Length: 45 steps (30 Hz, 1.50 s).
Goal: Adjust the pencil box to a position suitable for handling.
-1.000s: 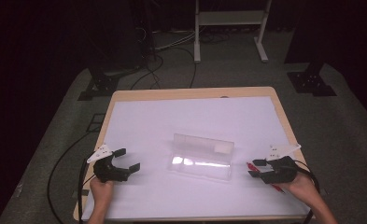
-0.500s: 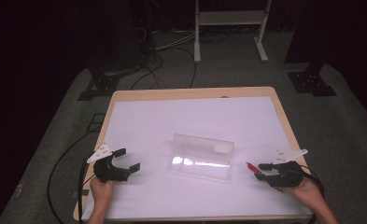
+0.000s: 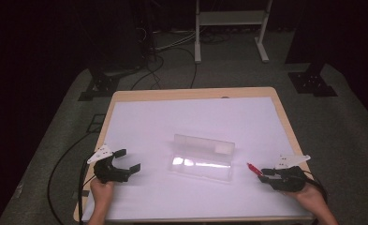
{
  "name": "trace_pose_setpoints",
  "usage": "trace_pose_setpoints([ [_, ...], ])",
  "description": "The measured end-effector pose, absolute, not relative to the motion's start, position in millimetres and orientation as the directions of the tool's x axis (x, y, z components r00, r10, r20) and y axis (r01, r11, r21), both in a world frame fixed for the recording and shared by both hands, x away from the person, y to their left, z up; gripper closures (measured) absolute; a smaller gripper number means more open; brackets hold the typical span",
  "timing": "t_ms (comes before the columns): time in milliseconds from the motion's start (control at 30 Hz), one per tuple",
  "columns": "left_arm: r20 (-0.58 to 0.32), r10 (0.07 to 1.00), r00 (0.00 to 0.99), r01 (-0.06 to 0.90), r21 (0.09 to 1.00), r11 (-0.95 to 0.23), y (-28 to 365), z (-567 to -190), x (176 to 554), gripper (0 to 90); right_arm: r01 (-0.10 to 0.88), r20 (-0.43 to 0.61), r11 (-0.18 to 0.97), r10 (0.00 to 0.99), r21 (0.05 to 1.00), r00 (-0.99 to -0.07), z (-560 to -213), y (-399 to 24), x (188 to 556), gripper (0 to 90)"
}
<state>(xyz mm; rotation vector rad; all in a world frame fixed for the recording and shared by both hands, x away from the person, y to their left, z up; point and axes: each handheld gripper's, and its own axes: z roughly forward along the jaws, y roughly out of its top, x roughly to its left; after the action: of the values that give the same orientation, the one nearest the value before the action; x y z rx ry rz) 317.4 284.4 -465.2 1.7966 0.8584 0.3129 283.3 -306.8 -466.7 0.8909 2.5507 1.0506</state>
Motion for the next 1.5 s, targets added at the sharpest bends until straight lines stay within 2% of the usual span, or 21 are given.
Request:
trace_pose_setpoints([
  [700, -0.185, 0.682, 0.707, 0.402, 0.899, -0.172, 284, -465, 317, 0.0, 0.481, 0.029, 0.518, 0.659, 0.707, -0.752, -473, -311, 282, 76.2],
  [1200, -0.184, 0.680, 0.710, 0.396, 0.903, -0.169, 285, -465, 317, 0.0, 0.504, 0.070, 0.486, 0.667, 0.714, -0.742, -473, -313, 281, 78.8],
  [1500, -0.184, 0.681, 0.709, 0.395, 0.903, -0.169, 285, -465, 317, 0.0, 0.489, 0.072, 0.470, 0.663, 0.735, -0.745, -462, -312, 281, 78.9],
])
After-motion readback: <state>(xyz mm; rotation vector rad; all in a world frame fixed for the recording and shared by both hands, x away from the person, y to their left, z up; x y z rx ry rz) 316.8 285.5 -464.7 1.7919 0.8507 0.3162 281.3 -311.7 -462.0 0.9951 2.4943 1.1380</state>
